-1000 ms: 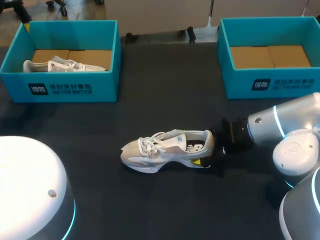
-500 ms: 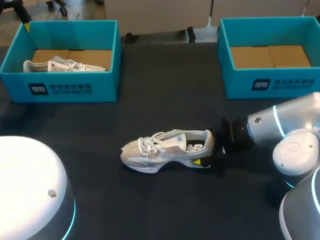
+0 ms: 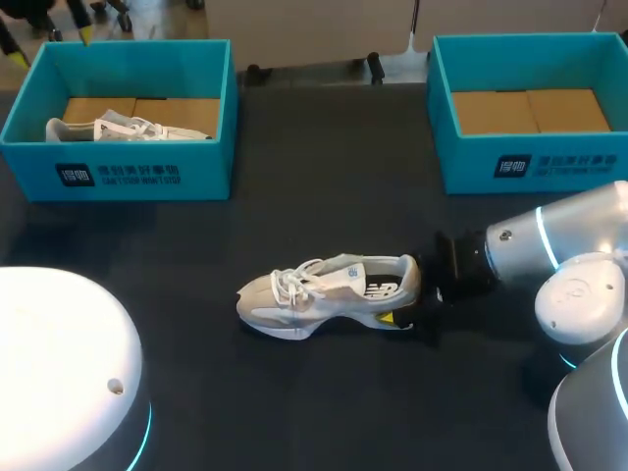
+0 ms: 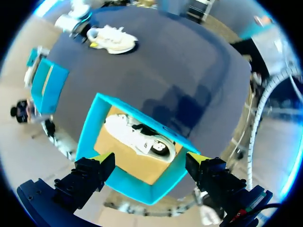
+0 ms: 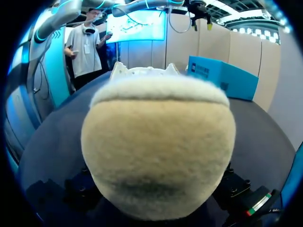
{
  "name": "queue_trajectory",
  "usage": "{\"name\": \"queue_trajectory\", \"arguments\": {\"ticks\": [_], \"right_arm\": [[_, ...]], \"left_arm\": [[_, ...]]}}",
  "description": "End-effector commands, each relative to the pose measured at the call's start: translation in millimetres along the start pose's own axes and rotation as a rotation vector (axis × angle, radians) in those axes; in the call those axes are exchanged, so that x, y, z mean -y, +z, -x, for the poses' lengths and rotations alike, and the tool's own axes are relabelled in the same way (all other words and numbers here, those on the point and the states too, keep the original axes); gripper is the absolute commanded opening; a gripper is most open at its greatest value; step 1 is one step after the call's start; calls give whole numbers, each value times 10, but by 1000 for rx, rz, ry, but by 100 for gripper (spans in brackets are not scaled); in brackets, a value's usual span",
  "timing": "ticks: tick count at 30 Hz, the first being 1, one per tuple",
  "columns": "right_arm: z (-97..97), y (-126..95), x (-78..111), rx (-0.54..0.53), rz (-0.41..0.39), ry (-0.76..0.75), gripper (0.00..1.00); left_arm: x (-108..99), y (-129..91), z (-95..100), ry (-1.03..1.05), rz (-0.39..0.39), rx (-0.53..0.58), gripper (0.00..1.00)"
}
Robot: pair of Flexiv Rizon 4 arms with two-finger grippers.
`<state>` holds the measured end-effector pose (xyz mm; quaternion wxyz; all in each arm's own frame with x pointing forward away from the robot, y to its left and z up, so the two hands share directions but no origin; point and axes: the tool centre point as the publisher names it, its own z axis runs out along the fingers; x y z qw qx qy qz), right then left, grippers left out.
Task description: Take the shoe out of the shoebox, open the shoe tongue, remove and reinsert the insole, then place the shoe into the shoebox
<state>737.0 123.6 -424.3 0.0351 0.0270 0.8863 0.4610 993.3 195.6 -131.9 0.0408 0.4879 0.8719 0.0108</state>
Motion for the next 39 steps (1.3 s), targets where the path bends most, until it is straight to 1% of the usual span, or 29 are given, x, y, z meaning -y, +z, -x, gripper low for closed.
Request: {"name": "queue_trajectory", "arguments": {"ticks": [1, 3, 4, 6, 9, 10, 29, 31, 32, 33, 34, 36, 39], "right_arm": [[10, 32, -5, 2, -9, 1, 0], [10, 32, -5, 2, -9, 1, 0], [10, 32, -5, 2, -9, 1, 0], [10, 32, -5, 2, -9, 1, 0], [10, 32, -5, 2, -9, 1, 0], [10, 32, -5, 2, -9, 1, 0], [10, 32, -5, 2, -9, 1, 0], [10, 32, -5, 2, -9, 1, 0], [10, 32, -5, 2, -9, 1, 0], [10, 32, -5, 2, -9, 1, 0], [10, 32, -5, 2, -9, 1, 0], [10, 32, -5, 2, -9, 1, 0], [10, 32, -5, 2, -9, 1, 0]], "left_arm": [[182, 15, 162, -793, 82, -205, 100], [260, 16, 229, -907, 86, -205, 100], [293, 18, 263, -936, 57, -215, 100], [362, 15, 310, -1037, 62, -201, 100], [490, -8, 355, -1138, 22, -181, 100], [530, -8, 382, -1124, -3, -176, 100], [530, -8, 382, -1124, -3, -176, 100], [640, -10, 411, -1202, 17, -167, 100], [689, -2, 439, -1268, 33, -180, 100], [723, 2, 459, -1307, 29, -163, 100], [762, -2, 468, -1341, 7, -172, 100], [837, -3, 492, -1390, 5, -158, 100], [917, 9, 533, -1454, -38, -191, 100]]}}
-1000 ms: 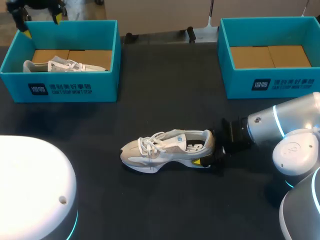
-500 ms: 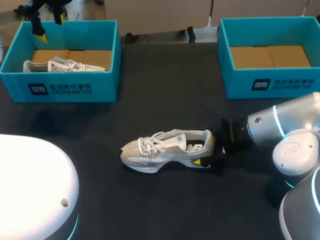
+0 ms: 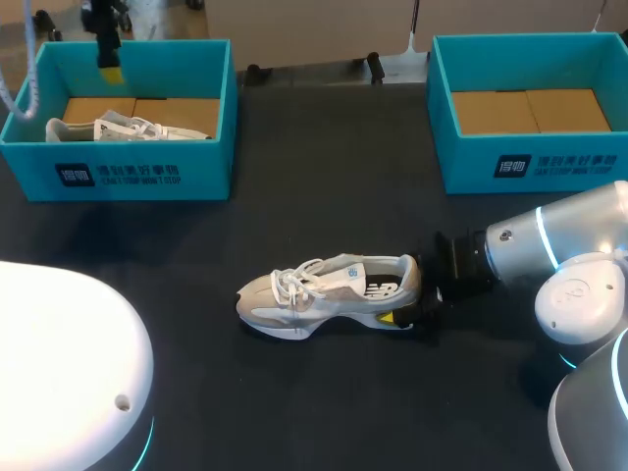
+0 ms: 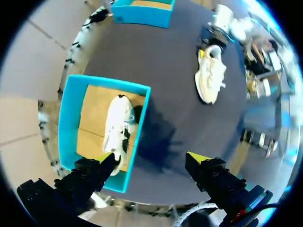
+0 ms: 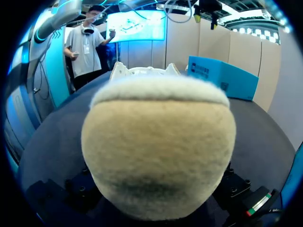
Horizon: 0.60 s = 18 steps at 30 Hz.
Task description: Take the shoe out of the shoebox, open the shoe tongue, remove and reinsert the insole, then place the shoe into the shoebox
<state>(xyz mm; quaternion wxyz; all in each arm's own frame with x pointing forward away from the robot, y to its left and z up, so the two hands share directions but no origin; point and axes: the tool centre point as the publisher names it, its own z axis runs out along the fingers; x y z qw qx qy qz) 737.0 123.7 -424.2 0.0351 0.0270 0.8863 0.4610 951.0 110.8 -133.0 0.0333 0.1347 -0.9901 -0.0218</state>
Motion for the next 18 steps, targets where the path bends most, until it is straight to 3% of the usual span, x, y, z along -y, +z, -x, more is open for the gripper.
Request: {"name": "queue_trajectory", "arguments": {"ticks": [1, 6, 11, 18], "right_arm": [[10, 33, -4, 2, -9, 1, 0], [10, 33, -4, 2, -9, 1, 0], [10, 33, -4, 2, -9, 1, 0], [10, 33, -4, 2, -9, 1, 0]], "left_arm": [[90, 37, -131, -192, -33, -19, 100], [230, 82, -305, -280, -43, -66, 100], [470, 182, -484, -351, 35, -95, 100], [762, 316, -684, -420, 47, -190, 100]]}}
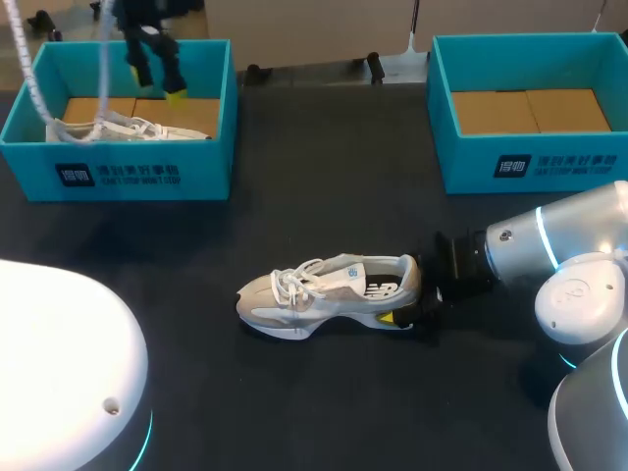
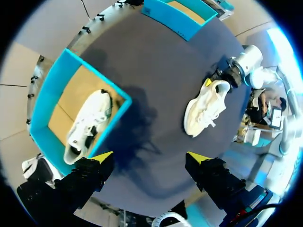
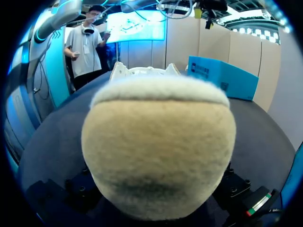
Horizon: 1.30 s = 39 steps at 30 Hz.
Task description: Take the shoe out of the shoebox, open the shoe tongue, remove and reinsert the insole, then place the shoe into the shoebox
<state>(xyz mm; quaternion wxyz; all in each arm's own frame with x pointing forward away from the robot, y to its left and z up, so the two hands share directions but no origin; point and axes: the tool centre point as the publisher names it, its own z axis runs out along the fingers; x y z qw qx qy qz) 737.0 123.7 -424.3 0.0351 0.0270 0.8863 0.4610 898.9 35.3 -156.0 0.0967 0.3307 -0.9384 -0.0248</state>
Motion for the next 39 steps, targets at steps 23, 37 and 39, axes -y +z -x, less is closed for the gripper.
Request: {"name": "queue_trajectory", "arguments": {"ticks": [23, 37, 39], "right_arm": [[9, 32, -5, 2, -9, 1, 0], [9, 32, -5, 2, -9, 1, 0], [9, 32, -5, 2, -9, 1, 0]], "left_arm": [[298, 294, -1136, -391, -84, 83, 100], [431, 511, -1617, -539, -158, 74, 100], [444, 548, -1693, -551, -167, 63, 100]]}}
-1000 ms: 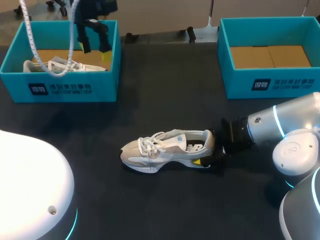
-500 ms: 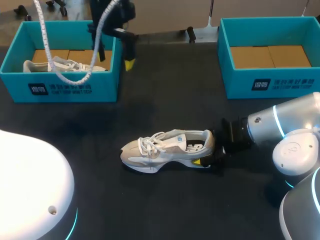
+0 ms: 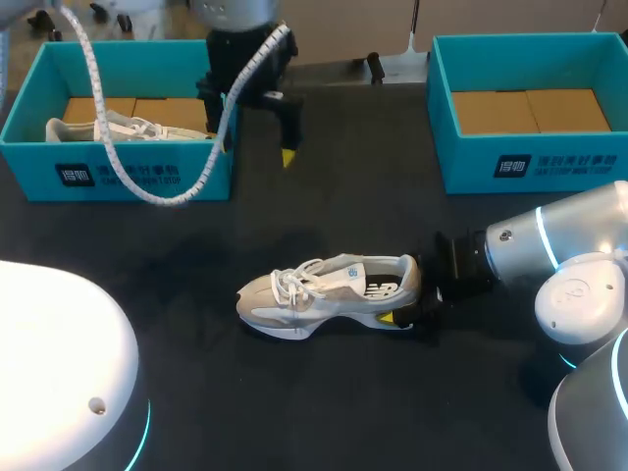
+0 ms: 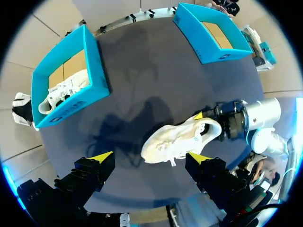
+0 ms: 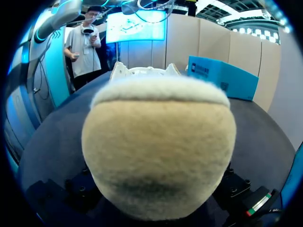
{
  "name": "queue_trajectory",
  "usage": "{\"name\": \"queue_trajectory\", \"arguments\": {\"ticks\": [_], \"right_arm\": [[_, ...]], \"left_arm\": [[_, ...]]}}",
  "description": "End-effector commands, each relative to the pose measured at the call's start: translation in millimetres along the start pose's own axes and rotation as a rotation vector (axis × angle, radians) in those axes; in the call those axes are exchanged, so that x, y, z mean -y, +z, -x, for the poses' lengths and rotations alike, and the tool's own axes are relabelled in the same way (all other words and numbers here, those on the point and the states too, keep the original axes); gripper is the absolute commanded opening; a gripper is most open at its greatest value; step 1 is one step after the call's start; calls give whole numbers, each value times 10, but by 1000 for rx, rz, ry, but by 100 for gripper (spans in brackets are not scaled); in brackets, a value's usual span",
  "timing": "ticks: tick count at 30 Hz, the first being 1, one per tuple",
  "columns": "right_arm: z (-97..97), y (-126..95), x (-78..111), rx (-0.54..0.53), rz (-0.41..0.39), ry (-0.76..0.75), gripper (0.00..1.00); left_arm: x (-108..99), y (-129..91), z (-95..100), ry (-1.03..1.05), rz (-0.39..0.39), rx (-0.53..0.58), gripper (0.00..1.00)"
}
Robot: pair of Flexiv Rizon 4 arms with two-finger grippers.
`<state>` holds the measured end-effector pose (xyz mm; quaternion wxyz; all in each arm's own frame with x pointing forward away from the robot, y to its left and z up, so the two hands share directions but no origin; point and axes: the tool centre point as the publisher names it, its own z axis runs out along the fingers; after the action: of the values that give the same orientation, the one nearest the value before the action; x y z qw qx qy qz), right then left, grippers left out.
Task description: Take the shoe out of the shoebox, open the shoe tongue, remove and reinsert the insole, then place the shoe into the shoebox
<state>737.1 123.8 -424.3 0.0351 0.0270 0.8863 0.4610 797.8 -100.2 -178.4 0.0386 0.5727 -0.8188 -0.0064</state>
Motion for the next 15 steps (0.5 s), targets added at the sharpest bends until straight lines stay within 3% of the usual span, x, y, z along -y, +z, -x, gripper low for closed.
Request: {"name": "queue_trajectory", "arguments": {"ticks": [1, 15], "right_arm": [[9, 32, -4, 2, -9, 1, 0], [9, 32, -4, 2, -9, 1, 0]], "left_arm": [[-104, 109, -135, -2, -44, -19, 100], [-104, 109, -135, -2, -44, -19, 100]]}}
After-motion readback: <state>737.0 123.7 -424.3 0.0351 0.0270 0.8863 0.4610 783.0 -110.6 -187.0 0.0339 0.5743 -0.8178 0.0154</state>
